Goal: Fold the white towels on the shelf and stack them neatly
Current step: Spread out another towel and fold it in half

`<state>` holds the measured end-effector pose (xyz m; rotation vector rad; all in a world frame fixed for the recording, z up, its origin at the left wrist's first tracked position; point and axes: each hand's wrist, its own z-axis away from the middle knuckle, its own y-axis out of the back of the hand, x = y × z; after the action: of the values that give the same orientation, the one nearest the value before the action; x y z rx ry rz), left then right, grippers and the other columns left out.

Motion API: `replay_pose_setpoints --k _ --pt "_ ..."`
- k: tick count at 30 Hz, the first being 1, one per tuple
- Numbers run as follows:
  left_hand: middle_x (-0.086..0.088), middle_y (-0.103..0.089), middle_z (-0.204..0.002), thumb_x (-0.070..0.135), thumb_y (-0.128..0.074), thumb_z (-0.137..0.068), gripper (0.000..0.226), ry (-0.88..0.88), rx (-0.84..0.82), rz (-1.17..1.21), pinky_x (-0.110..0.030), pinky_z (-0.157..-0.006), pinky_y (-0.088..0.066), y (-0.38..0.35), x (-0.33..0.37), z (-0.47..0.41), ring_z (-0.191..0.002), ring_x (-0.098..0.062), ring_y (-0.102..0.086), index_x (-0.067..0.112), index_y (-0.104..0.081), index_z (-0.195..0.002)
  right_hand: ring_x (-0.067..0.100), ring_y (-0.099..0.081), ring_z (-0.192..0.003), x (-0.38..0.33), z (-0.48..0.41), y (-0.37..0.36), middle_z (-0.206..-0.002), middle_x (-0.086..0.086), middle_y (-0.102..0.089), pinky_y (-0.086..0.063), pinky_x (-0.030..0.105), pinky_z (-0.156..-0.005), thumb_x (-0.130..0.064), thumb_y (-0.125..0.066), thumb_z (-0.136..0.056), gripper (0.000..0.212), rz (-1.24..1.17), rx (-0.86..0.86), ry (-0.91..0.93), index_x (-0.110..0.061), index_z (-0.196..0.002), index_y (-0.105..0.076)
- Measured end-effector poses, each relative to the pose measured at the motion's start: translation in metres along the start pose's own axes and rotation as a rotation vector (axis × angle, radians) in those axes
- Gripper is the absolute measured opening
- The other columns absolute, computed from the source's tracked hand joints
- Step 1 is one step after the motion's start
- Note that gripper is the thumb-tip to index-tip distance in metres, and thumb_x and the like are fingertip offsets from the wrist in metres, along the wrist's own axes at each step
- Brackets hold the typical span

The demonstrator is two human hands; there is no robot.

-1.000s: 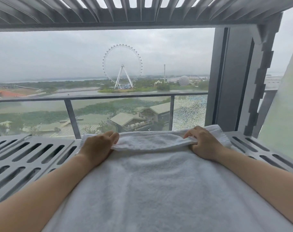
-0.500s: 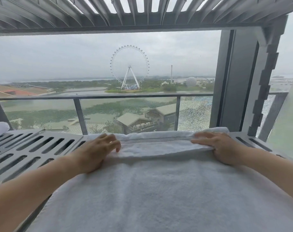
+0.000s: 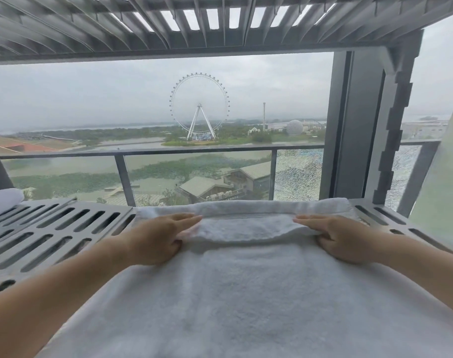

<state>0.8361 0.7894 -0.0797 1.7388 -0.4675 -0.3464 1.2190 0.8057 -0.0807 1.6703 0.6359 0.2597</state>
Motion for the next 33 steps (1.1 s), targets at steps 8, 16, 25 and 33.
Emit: replay_pose_setpoints --k 8,16,25,33 --pt "0.002 -0.052 -0.136 -0.012 -0.042 -0.081 0.060 -0.136 0.256 -0.034 -0.023 -0.109 -0.029 -0.010 -0.003 0.007 -0.125 -0.011 -0.048 0.018 -0.051 -0.132 -0.006 -0.035 -0.123 -0.004 0.011 -0.007 -0.134 -0.010 -0.051 -0.013 0.001 -0.101 0.008 -0.038 -0.080 0.057 0.014 0.242 0.028 -0.020 -0.127 -0.055" --pt "0.012 -0.045 -0.140 -0.002 -0.048 -0.082 0.058 -0.173 0.191 -0.026 -0.014 -0.106 -0.027 -0.003 -0.002 0.012 -0.129 -0.004 -0.042 0.025 -0.049 -0.134 -0.010 -0.038 -0.118 -0.011 0.015 -0.004 -0.129 -0.025 -0.042 -0.022 0.000 -0.095 -0.001 -0.054 -0.079 0.060 -0.008 0.215 0.081 -0.033 -0.130 -0.050" --pt "0.006 -0.072 -0.101 -0.004 -0.063 -0.070 0.043 -0.315 0.353 -0.164 -0.033 -0.066 -0.060 0.009 0.025 0.024 -0.090 -0.010 -0.069 0.021 -0.072 -0.104 -0.004 -0.044 -0.120 -0.007 0.014 -0.008 -0.124 -0.013 -0.058 -0.028 0.014 -0.104 0.013 -0.041 -0.075 0.058 0.016 0.300 0.084 -0.022 -0.115 -0.065" --pt "0.008 -0.073 -0.095 -0.015 -0.068 -0.052 0.058 -0.254 0.369 -0.173 -0.029 -0.053 -0.058 0.005 0.020 0.023 -0.081 -0.011 -0.070 0.022 -0.075 -0.097 0.005 -0.064 -0.099 -0.012 0.020 -0.005 -0.101 -0.014 -0.070 -0.053 0.031 -0.086 0.008 -0.050 -0.064 0.053 0.025 0.378 0.062 -0.027 -0.096 -0.074"
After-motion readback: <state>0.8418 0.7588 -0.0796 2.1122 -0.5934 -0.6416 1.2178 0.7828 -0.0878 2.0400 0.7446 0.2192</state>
